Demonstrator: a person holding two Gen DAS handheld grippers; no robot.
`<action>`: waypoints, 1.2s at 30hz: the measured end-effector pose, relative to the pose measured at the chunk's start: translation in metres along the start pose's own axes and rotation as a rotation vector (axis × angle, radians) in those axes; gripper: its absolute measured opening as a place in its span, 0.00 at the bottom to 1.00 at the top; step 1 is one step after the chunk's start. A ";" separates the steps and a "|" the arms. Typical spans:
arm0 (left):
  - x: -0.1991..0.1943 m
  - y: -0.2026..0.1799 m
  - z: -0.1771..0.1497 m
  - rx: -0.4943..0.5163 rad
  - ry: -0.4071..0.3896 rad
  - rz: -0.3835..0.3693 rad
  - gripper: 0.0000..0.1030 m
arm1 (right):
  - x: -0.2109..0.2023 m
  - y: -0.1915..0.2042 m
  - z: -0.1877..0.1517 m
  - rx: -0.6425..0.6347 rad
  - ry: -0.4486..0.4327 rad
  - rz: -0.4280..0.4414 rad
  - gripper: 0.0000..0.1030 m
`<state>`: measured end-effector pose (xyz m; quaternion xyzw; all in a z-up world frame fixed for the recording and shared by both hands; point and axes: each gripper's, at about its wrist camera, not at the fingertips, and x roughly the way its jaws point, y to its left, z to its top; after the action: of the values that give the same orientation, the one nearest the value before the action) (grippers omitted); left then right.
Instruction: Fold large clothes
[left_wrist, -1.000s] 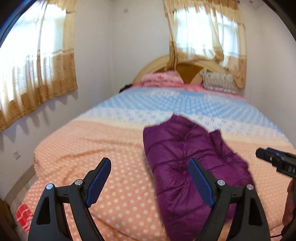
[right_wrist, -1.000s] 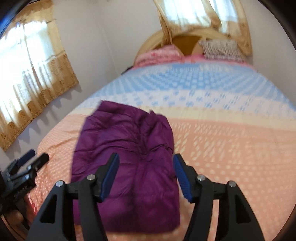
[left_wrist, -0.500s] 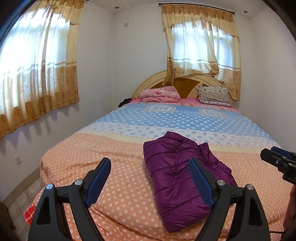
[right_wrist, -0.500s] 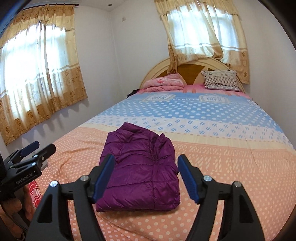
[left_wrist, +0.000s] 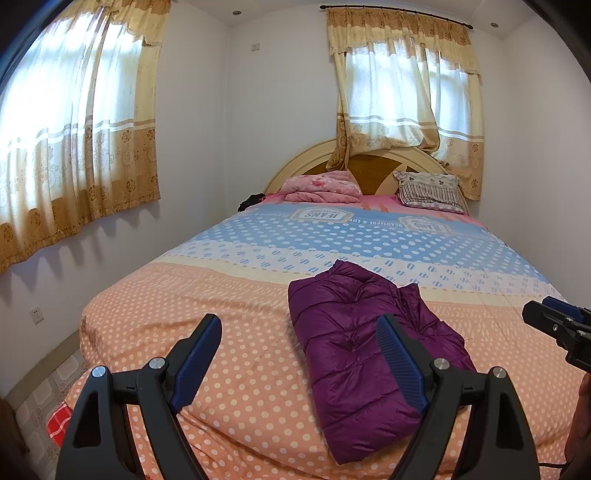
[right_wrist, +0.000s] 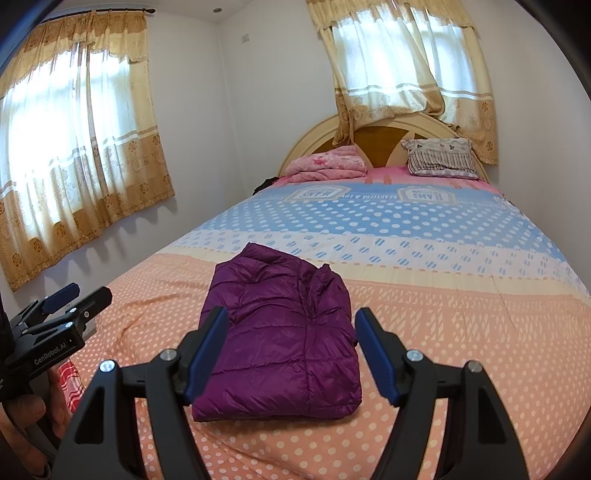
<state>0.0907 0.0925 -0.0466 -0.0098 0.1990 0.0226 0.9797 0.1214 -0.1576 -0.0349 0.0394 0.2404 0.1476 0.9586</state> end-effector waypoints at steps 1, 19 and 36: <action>0.000 0.000 0.000 0.000 0.001 -0.002 0.84 | 0.000 0.000 0.000 0.002 0.000 0.002 0.72; 0.003 -0.001 -0.003 0.001 0.007 0.002 0.84 | 0.001 0.003 -0.007 0.009 0.008 0.011 0.72; 0.003 0.001 -0.005 0.005 0.014 0.002 0.84 | 0.001 0.006 -0.009 0.015 0.017 0.013 0.72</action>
<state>0.0917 0.0939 -0.0528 -0.0073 0.2060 0.0230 0.9783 0.1168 -0.1516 -0.0423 0.0467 0.2492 0.1525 0.9552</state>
